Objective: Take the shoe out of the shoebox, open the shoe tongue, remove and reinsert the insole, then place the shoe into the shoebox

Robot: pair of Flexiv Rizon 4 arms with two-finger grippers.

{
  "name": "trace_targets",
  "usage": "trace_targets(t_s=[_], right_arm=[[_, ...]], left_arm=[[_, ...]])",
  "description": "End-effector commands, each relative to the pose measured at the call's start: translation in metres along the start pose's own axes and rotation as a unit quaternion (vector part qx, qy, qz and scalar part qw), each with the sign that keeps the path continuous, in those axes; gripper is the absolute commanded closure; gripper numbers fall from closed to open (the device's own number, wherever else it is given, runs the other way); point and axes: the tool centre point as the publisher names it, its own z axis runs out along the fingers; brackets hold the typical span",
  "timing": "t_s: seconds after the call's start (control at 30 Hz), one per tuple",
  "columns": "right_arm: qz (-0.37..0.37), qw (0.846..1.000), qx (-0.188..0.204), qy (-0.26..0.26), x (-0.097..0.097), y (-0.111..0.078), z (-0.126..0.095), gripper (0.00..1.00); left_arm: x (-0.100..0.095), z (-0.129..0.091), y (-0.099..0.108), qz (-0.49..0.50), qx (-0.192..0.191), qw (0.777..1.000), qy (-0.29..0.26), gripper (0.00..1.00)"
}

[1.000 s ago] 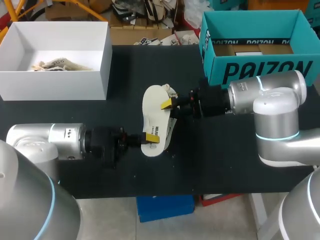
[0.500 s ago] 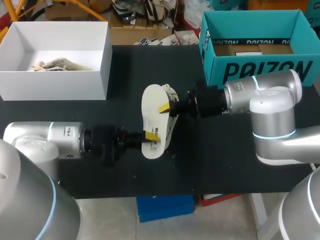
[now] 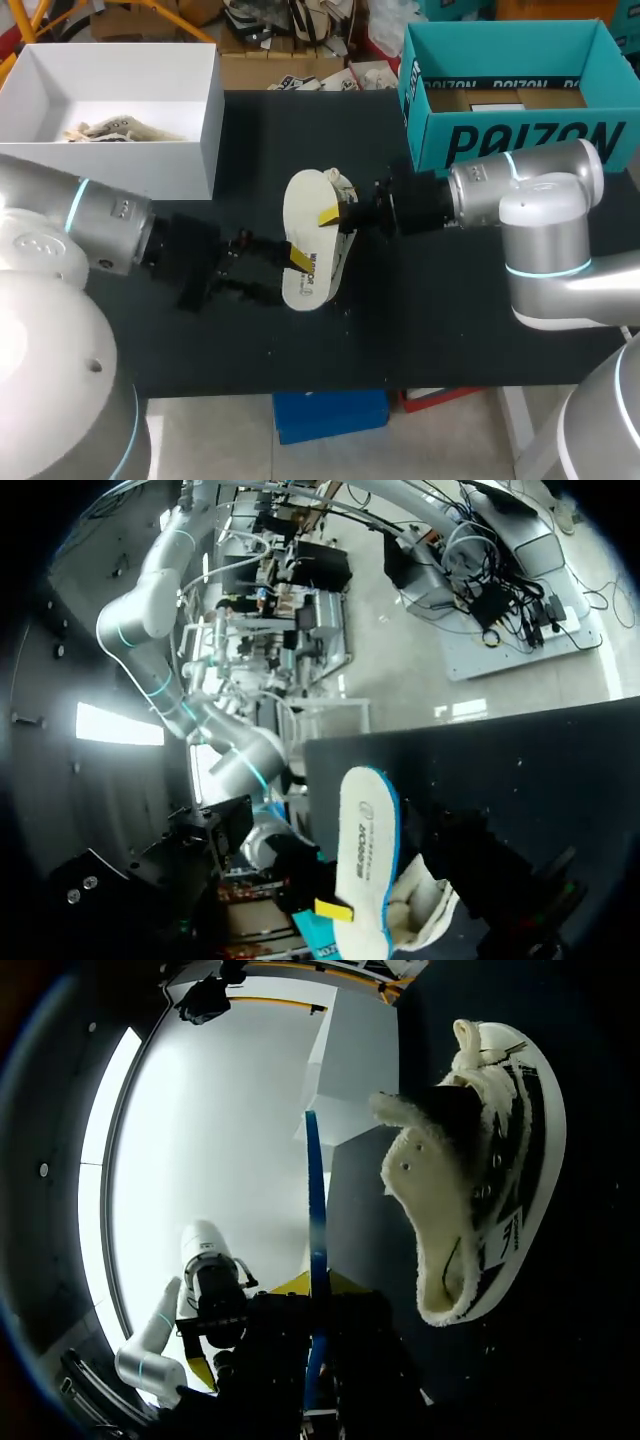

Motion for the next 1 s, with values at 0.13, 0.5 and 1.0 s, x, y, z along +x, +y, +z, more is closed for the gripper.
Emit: trace_targets(t_s=[0.13, 0.5, 1.0], right_arm=[[0.000, 1.000, 0.000, 0.000, -0.001, 0.000, 0.001, 1.00], [0.000, 1.000, 0.000, 0.000, -0.001, 0.000, 0.001, 1.00], [0.000, 1.000, 0.000, 0.000, -0.001, 0.000, 0.001, 1.00]], left_arm=[[-0.011, -0.023, -0.002, 0.030, 0.051, 0.938, 0.343, 0.00], [-0.020, -0.014, 0.012, 0.035, 0.028, 0.885, 0.464, 0.00], [-0.020, -0.014, 0.014, 0.033, 0.021, 0.883, 0.468, 0.00]])
